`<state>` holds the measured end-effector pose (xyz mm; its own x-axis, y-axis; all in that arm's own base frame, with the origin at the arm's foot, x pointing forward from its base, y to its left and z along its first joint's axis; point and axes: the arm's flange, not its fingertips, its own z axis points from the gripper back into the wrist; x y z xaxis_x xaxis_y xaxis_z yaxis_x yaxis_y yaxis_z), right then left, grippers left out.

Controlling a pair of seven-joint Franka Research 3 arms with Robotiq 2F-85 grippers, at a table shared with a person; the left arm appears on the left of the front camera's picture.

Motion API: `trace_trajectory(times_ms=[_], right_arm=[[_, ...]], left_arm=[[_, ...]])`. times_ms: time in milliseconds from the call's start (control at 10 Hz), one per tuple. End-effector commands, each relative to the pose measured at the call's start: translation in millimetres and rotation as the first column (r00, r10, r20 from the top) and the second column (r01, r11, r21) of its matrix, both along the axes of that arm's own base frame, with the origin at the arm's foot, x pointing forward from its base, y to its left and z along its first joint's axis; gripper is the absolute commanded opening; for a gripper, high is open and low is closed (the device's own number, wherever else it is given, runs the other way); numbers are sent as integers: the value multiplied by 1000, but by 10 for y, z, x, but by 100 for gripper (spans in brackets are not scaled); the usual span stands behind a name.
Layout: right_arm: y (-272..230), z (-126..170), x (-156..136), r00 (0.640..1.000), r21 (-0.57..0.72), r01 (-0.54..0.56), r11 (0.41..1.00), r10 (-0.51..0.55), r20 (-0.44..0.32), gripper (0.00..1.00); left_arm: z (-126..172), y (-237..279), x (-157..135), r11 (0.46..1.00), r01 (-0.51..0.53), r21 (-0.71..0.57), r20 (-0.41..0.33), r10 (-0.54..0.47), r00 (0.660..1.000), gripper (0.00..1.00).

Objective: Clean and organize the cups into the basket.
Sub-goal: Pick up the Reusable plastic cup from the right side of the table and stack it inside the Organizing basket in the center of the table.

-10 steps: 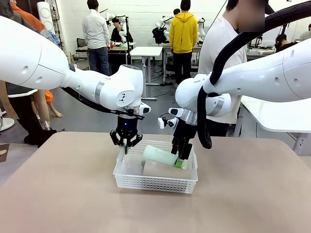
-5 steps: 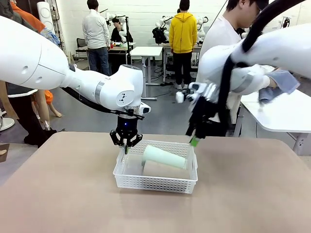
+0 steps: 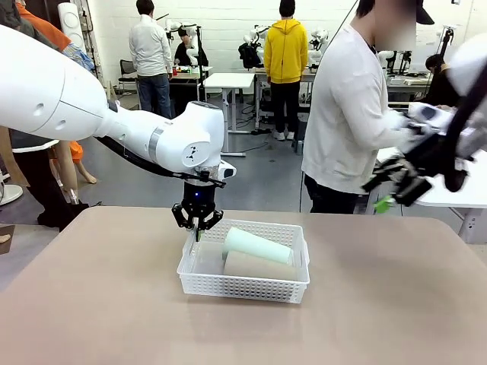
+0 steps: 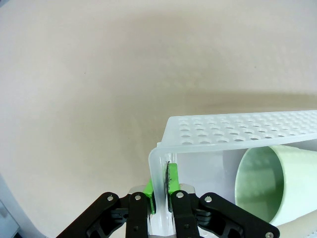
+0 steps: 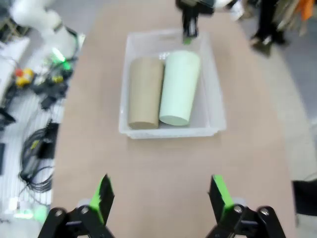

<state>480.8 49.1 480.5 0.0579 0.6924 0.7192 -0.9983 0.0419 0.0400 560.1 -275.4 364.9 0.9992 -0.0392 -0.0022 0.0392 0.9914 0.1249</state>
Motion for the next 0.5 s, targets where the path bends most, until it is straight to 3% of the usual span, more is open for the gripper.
trace_trajectory(times_ms=[0,200,400], right_arm=[[-722,-269,-50,999,238,18,971,-27,35,100],[-1441,-543,25,997,400,2,916,-30,65,100],[-1797,-882,81,996,482,-38,876,-8,93,100]], left_arm=[[7,6,1,1000,4,10,7,-5,1000,0],[7,6,1,1000,4,10,7,-5,1000,0],[7,6,1,1000,4,10,7,-5,1000,0]])
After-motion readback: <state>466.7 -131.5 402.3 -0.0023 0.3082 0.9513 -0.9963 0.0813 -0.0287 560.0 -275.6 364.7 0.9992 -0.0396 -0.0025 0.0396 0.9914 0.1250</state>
